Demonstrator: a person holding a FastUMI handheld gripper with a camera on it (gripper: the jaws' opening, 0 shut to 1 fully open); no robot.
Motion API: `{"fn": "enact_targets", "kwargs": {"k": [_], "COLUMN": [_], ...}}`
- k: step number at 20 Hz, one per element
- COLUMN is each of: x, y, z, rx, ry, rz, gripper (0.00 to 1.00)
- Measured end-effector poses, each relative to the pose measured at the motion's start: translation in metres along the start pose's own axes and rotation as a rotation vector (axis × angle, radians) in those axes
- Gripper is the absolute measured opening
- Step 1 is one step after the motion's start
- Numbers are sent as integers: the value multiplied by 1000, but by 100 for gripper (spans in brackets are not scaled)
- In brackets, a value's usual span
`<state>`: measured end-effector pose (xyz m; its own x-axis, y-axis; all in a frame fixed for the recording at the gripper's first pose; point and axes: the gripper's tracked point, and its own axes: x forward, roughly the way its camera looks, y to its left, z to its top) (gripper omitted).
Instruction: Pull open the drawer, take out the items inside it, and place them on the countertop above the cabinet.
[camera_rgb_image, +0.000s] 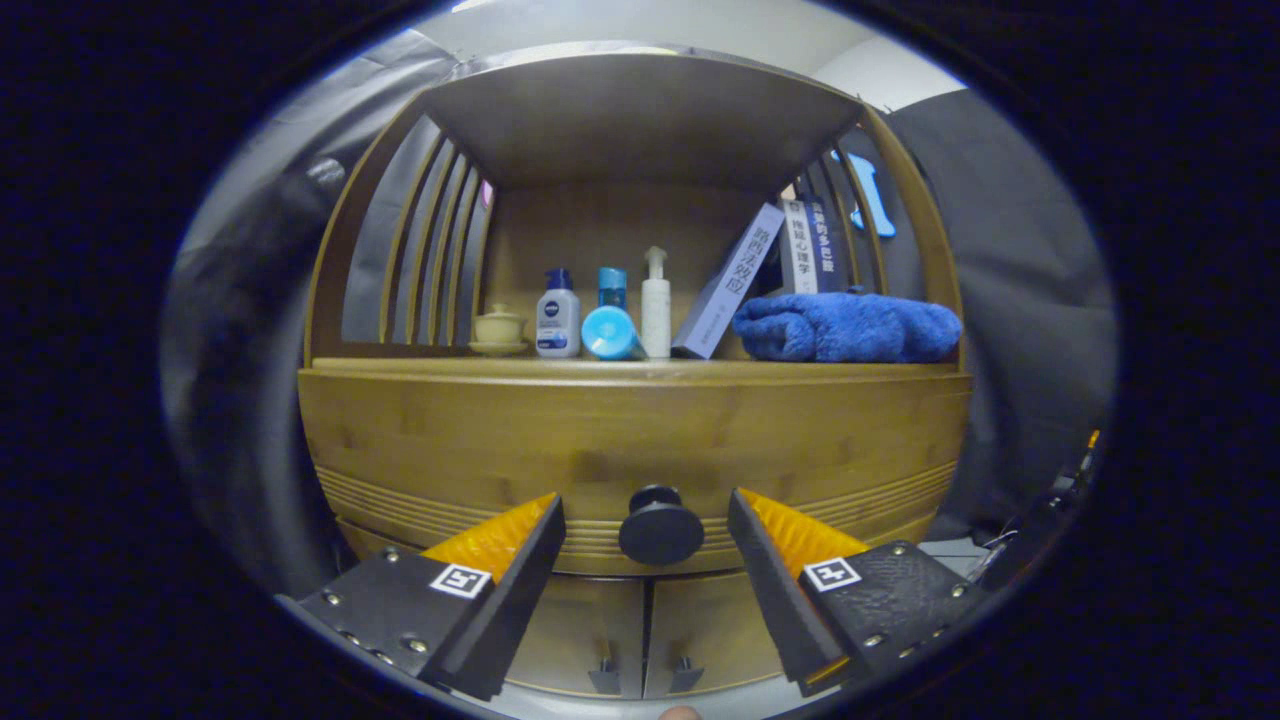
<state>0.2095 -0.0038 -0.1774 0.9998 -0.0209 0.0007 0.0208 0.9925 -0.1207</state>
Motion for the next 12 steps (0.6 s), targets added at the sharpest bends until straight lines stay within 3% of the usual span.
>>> {"fn": "enact_targets", "kwargs": {"k": [12], "x": [-147], "y": [-11], "z": [126], "rx": [16], "ry": [15], "rz": [12], "gripper": [98]}}
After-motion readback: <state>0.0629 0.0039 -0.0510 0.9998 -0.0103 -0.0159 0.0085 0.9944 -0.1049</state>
